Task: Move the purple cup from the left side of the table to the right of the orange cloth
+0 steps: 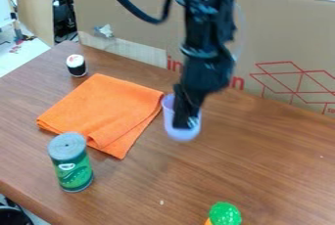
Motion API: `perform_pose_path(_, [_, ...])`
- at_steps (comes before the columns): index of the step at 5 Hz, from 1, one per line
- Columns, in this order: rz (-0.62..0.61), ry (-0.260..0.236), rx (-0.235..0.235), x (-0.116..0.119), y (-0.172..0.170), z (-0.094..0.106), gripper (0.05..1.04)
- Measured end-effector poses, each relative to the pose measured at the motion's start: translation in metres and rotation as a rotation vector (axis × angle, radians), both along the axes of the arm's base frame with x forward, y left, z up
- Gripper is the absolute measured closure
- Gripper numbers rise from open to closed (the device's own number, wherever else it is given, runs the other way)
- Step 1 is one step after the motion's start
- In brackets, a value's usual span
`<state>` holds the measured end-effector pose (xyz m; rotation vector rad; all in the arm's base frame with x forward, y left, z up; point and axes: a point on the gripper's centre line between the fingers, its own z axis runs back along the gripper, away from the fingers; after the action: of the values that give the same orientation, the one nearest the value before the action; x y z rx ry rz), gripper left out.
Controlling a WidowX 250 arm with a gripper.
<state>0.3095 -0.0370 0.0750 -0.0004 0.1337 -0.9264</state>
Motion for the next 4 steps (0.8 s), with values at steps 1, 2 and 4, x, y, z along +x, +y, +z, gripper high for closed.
perform_pose_path(1, [-0.037, 0.041, 0.006, -0.009, -0.022, -0.021, 0.991])
perform_pose_path(2, [-0.026, 0.038, 0.013, -0.013, -0.032, -0.029, 0.991])
perform_pose_path(4, [0.058, 0.061, -0.028, -0.028, -0.026, -0.037, 0.765])
